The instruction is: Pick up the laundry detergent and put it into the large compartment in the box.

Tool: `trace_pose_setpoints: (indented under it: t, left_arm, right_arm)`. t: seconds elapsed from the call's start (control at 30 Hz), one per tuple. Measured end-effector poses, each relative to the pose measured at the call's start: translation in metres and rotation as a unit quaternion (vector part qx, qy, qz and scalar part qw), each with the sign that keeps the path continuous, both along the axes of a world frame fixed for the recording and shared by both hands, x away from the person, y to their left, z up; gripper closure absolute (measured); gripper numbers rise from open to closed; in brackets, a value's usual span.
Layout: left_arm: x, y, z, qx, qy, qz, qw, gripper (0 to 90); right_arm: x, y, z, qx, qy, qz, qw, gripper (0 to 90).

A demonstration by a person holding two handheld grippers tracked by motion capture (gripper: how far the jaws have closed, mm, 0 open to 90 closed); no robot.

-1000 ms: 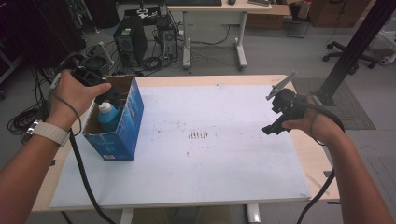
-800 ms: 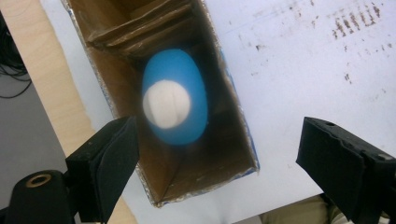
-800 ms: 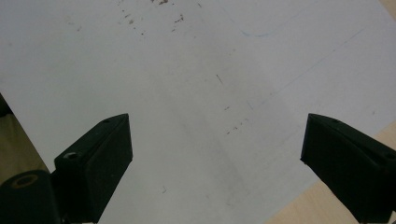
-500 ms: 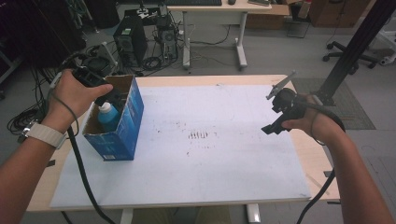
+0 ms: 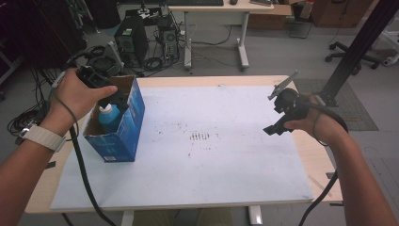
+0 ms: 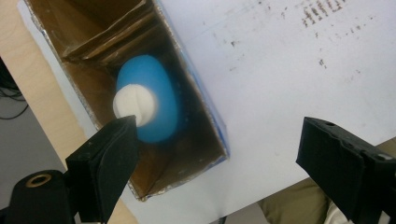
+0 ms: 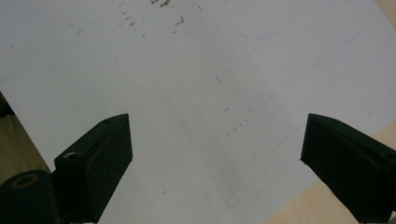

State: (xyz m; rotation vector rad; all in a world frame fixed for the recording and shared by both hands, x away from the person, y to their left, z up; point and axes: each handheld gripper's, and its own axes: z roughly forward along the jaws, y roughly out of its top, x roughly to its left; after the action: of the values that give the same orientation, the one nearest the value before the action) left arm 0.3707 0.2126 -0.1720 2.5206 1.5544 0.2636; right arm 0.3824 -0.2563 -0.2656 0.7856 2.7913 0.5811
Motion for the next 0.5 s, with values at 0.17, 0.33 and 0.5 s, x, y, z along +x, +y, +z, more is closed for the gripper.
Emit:
trace_pose_setpoints:
  t: [0.17,0.33,0.5]
  left_arm:
    - [-0.004,-0.005,0.004,-0.003,-0.001,-0.013,0.9999,13.1]
    - [-0.007,-0.014,0.006,-0.002,-0.004,-0.026,0.9996,13.1]
    - [-0.009,-0.021,0.007,0.0,-0.002,-0.043,0.9991,13.1]
  right_arm:
    - [0.0,0.001,0.001,-0.001,-0.001,0.001,1.0,9.1]
    - [0.0,0.002,0.001,0.001,-0.001,0.002,1.0,9.1]
    - [-0.001,0.003,0.0,0.0,0.001,0.003,1.0,9.1]
